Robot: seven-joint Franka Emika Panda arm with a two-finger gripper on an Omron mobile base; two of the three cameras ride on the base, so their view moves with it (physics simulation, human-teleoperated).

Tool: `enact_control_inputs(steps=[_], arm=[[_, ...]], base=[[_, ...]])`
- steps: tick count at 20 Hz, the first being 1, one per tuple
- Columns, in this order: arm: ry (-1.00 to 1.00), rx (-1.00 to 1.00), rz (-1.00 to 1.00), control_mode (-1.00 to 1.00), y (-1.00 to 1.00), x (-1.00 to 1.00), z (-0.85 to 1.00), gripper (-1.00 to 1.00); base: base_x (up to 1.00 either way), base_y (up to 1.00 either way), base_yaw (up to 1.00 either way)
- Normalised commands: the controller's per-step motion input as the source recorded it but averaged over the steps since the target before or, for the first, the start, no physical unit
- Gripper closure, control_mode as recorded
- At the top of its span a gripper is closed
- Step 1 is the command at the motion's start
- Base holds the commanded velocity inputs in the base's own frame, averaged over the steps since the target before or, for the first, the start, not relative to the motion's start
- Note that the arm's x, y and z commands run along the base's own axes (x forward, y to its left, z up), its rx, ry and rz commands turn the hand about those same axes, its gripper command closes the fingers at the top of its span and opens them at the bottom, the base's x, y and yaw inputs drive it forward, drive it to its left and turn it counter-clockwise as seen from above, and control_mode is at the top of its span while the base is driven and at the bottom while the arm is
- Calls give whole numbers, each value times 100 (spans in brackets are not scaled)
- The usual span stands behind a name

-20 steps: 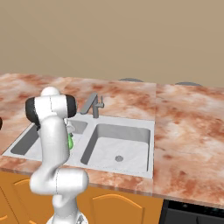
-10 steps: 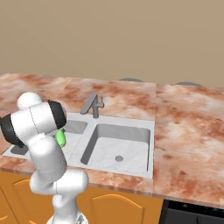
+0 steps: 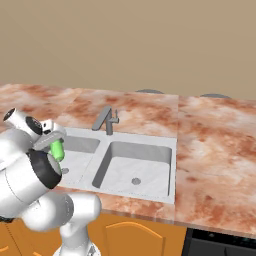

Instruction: Pick the corn from the sink and place it in the bowl. Then pick the bowl and place it in the microwave. Then close the microwave door and press the start button.

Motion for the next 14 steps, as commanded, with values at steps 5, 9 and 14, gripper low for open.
enact_control_inputs(steps=[5, 9, 14], arm=[[6, 8, 0, -100, 46, -43, 100, 100], [16, 3, 8, -100, 100, -29, 100, 100], [16, 1, 19, -100, 100, -11, 95, 100]], base=[[0, 0, 0], [0, 0, 0], [0, 0, 0]])
